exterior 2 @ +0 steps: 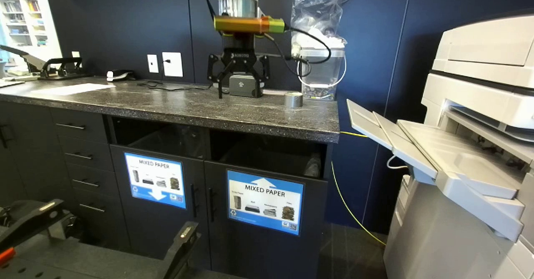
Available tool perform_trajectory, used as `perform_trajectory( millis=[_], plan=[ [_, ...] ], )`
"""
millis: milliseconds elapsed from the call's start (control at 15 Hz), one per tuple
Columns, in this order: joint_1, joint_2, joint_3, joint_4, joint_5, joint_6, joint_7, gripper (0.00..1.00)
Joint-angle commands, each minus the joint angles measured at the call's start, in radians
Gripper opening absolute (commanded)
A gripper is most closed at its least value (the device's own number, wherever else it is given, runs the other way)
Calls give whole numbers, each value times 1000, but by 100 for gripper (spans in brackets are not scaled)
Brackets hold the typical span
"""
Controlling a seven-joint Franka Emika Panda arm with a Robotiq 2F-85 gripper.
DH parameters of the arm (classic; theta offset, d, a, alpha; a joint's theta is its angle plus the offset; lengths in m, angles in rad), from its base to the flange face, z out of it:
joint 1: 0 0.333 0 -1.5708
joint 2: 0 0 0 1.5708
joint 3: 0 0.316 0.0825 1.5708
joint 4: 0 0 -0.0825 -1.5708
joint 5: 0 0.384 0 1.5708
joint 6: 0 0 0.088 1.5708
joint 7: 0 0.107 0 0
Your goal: Put the right and left white pieces of paper in the right bin respectively
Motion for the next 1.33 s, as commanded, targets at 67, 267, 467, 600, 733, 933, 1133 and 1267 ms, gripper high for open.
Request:
perform_trajectory(
  millis=[67,267,467,600,733,933,1133,1267],
  plan=[
    [28,-313,-54,-173,36,-96,11,100],
    [49,-488,-100,-250,23,-172,25,100],
    [67,-622,-138,-300,14,-223,57,100],
    [74,-687,-145,-329,0,-233,105,100],
    [80,-760,-141,-374,11,-219,177,100],
    [75,-835,-110,-431,-11,-222,305,100],
    [72,-890,-89,-470,-19,-231,401,100],
    [71,-927,-76,-492,-24,-237,445,100]
  ],
)
